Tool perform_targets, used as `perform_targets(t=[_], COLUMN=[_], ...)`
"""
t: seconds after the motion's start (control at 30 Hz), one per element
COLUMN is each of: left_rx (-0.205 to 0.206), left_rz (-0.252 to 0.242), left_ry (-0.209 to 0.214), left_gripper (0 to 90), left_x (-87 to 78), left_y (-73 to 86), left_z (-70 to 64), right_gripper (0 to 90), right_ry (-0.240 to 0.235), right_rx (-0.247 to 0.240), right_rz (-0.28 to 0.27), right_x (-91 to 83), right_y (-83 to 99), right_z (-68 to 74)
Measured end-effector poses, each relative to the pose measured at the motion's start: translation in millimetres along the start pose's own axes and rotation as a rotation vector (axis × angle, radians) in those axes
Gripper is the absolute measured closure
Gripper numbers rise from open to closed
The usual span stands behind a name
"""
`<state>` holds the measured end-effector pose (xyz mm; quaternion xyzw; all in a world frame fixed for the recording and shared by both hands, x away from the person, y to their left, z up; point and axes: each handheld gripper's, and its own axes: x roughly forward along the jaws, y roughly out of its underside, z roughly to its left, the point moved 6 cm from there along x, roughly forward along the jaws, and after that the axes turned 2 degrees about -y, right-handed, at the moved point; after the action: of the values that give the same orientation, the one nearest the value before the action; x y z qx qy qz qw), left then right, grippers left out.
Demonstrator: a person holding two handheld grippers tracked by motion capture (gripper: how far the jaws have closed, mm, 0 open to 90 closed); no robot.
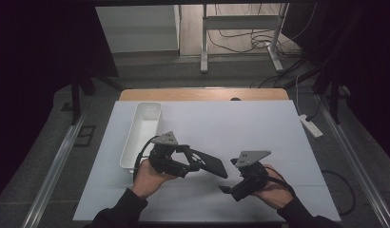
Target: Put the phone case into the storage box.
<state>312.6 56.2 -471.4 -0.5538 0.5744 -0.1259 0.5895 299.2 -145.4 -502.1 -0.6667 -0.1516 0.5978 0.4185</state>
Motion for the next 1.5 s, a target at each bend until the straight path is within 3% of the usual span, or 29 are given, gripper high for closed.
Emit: perform_targets(t=[0.27, 0.47, 0.63, 0.9, 1.17, 1.5], left_rx=[-0.014, -0.017, -0.02, -0.028, -0.056, -0.097], left_rz=[-0.011, -0.006, -0.011, -0.012, -0.012, -0.028], left_ry=[0.007, 0.007, 0.009, 0.013, 0.01, -0.011], left_gripper=[15.3, 15.3, 15.2, 15.2, 15.1, 14.1], left_x=[2.0, 3.8, 5.3, 7.2, 10.0, 10.3], left_y=[-4.0, -6.2, -7.9, -9.5, -10.7, -12.7], left_z=[-8.0, -12.9, -16.4, -20.3, -21.9, -19.2], right_gripper=[0.3, 0.0, 4.4, 32.0, 54.3, 70.4], right_ry=[0.064, 0.087, 0.136, 0.245, 0.306, 0.291], right_rx=[0.0, 0.007, -0.023, -0.066, -0.126, -0.165], right_rz=[0.042, 0.063, 0.087, 0.089, 0.086, 0.11], right_x=[7.4, 12.3, 18.4, 18.2, 17.0, 20.7], right_y=[-0.6, -0.2, -0.4, -2.3, -3.9, -2.8], right_z=[2.4, 1.4, 3.1, -0.3, 1.5, 8.5])
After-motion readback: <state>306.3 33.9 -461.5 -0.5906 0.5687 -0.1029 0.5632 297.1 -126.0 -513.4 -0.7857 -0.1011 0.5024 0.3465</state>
